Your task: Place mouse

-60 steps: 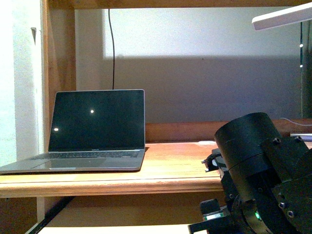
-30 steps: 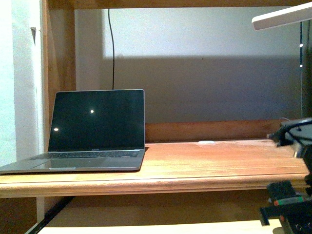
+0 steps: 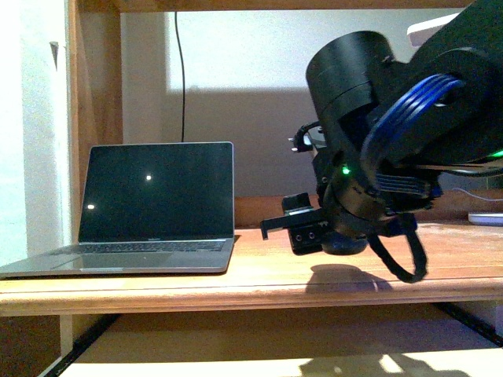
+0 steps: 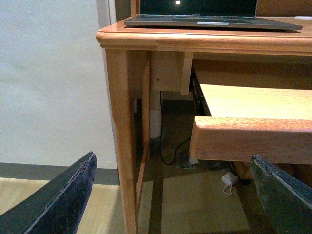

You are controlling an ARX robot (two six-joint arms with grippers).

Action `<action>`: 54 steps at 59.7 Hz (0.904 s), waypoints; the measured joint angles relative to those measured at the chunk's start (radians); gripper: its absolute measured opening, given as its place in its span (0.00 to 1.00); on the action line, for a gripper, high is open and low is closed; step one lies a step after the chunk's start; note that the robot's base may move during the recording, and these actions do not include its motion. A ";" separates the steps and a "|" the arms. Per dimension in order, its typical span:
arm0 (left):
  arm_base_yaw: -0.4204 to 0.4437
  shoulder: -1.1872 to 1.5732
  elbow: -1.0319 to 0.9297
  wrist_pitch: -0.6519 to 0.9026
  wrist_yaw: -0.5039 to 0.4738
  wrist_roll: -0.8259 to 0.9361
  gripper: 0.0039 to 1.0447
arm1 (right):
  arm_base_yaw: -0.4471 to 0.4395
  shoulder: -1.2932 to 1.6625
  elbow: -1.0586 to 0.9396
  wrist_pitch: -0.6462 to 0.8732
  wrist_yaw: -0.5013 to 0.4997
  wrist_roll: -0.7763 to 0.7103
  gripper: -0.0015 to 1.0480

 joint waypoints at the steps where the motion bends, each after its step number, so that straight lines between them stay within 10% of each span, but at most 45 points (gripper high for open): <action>1: 0.000 0.000 0.000 0.000 0.000 0.000 0.93 | -0.001 0.009 0.011 -0.001 0.005 -0.001 0.53; 28: 0.000 0.000 0.000 0.000 0.000 0.000 0.93 | 0.004 0.299 0.343 -0.085 0.042 -0.055 0.53; 46: 0.000 0.000 0.000 0.000 0.000 0.000 0.93 | 0.004 0.262 0.286 -0.024 -0.035 -0.027 0.94; 54: 0.000 0.000 0.000 0.000 0.000 0.000 0.93 | -0.031 0.152 0.155 0.067 -0.148 -0.018 0.93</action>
